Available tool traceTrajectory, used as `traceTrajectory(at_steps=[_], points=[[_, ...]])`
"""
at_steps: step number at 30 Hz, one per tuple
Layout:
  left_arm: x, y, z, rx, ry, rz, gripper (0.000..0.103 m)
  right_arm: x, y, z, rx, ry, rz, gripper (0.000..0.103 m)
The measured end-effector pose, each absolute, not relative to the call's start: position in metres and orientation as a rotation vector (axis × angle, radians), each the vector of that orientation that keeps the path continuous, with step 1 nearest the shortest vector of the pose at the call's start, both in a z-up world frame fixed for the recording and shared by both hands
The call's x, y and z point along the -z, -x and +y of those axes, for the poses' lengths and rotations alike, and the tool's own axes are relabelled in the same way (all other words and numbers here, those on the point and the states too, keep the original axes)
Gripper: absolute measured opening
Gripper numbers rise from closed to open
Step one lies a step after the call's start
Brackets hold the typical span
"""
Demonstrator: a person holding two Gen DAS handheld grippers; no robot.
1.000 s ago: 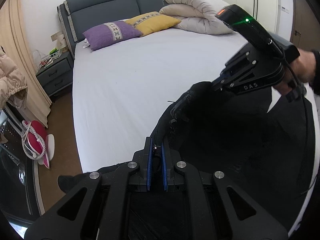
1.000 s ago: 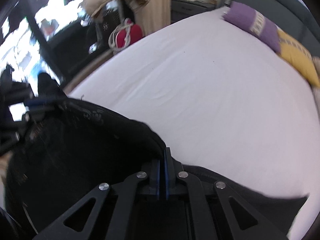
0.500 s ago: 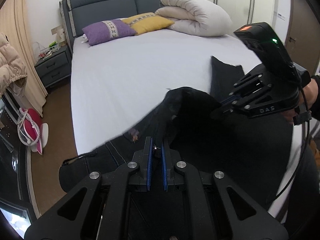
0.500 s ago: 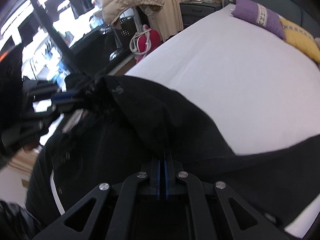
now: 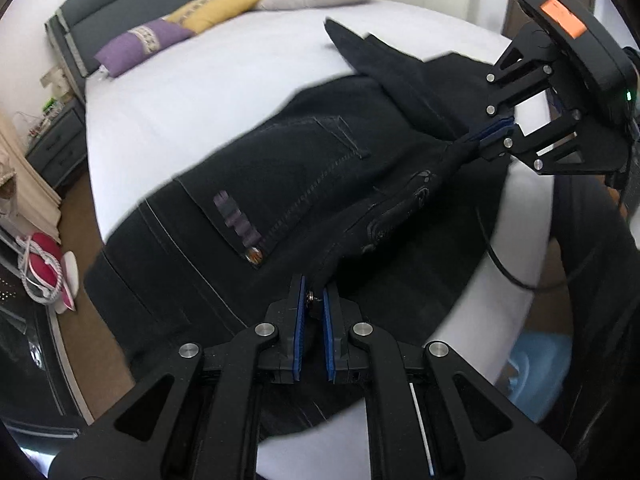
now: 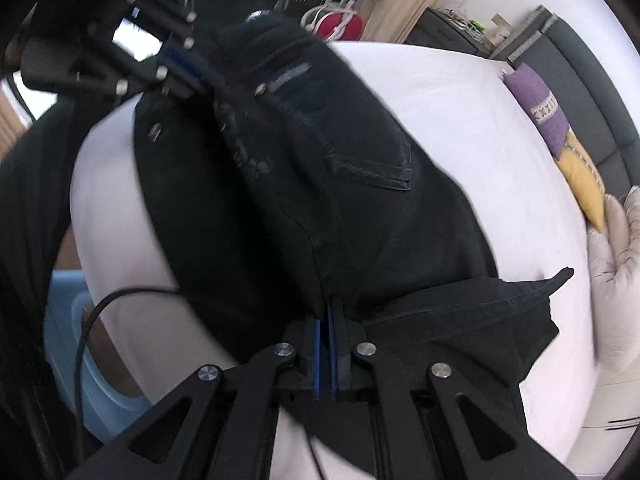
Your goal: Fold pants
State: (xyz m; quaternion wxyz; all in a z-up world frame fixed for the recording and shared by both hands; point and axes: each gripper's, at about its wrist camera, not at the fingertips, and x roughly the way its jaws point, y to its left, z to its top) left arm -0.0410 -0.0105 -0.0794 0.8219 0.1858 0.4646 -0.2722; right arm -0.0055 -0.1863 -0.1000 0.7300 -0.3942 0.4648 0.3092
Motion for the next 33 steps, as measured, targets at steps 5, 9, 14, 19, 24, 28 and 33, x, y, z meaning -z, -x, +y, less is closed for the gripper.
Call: traceTrajectory(at_steps=[5, 9, 14, 19, 24, 28, 33], points=[[0.087, 0.064, -0.018, 0.591, -0.426, 1.0, 0.007, 0.108, 0.011, -0.18, -0.645, 0.898, 1.01, 0.005], [0.086, 0.068, -0.019, 0.595, -0.417, 1.0, 0.007, 0.11, 0.015, -0.173, -0.628, 0.954, 0.992, 0.005], [0.089, 0.074, -0.015, 0.592, -0.417, 0.995, 0.007, 0.118, 0.023, -0.164, -0.616, 0.995, 0.991, 0.005], [0.096, 0.069, -0.015, 0.581, -0.404, 0.997, 0.008, 0.131, 0.037, -0.157, -0.581, 1.089, 0.964, 0.005], [0.096, 0.074, -0.011, 0.57, -0.405, 0.987, 0.011, 0.133, 0.052, -0.159, -0.562, 1.104, 0.952, 0.005], [0.096, 0.075, -0.009, 0.543, -0.384, 1.0, 0.015, 0.141, 0.056, -0.155, -0.54, 1.1, 0.944, 0.007], [0.081, 0.075, 0.007, 0.552, -0.313, 1.066, 0.05, 0.146, 0.056, -0.15, -0.491, 1.082, 0.947, 0.007]])
